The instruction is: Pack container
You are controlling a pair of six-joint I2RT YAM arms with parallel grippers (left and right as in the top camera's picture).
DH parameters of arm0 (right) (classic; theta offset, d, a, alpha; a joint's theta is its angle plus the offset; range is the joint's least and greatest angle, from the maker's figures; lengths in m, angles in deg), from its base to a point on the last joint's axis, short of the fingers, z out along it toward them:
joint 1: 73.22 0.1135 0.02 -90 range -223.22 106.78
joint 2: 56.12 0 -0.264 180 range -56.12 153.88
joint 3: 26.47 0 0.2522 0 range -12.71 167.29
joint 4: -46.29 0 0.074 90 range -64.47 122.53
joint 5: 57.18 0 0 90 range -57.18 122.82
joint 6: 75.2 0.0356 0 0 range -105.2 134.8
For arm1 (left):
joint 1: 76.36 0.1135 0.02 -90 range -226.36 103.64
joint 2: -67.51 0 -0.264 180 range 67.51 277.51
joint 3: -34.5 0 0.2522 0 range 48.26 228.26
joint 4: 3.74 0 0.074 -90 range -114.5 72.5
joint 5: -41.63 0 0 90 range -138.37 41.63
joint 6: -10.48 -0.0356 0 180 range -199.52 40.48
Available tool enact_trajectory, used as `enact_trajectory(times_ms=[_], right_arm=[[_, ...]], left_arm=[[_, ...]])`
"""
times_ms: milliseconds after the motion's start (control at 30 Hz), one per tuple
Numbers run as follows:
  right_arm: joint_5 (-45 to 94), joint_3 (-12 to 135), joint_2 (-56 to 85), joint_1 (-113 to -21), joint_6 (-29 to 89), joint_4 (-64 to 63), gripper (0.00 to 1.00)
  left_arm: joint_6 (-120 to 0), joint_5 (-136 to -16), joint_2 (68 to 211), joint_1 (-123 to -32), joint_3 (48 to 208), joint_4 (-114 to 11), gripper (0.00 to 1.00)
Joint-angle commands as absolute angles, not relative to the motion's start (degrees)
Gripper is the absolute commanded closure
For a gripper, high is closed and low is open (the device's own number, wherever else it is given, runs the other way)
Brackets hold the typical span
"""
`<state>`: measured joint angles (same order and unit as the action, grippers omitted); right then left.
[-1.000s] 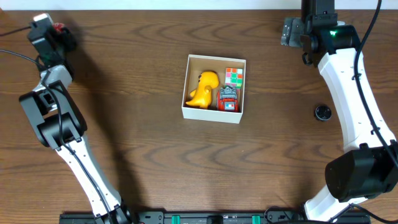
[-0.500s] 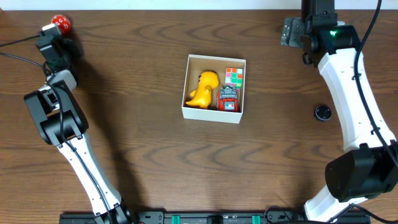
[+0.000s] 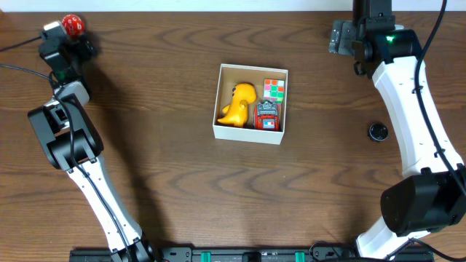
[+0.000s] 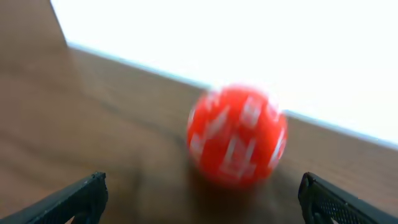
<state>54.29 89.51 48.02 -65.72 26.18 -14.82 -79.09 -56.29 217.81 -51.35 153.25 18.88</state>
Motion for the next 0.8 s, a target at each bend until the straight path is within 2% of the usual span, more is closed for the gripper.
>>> enact_trajectory(times_ms=[0, 167, 767], right_arm=[[54.86, 89.62, 48.06, -65.67, 26.99, -14.87, 0.01], [54.86, 89.62, 48.06, -65.67, 26.99, -14.87, 0.01], [54.86, 89.62, 48.06, -65.65, 26.99, -14.89, 0.01]], left_arm=[[-77.67, -59.48, 214.66, -51.48, 154.83, 22.15, 0.02], [-76.67, -59.72, 214.66, -51.48, 155.72, 25.89, 0.02], [-76.69, -59.26, 214.73, -51.43, 157.80, 24.97, 0.02]])
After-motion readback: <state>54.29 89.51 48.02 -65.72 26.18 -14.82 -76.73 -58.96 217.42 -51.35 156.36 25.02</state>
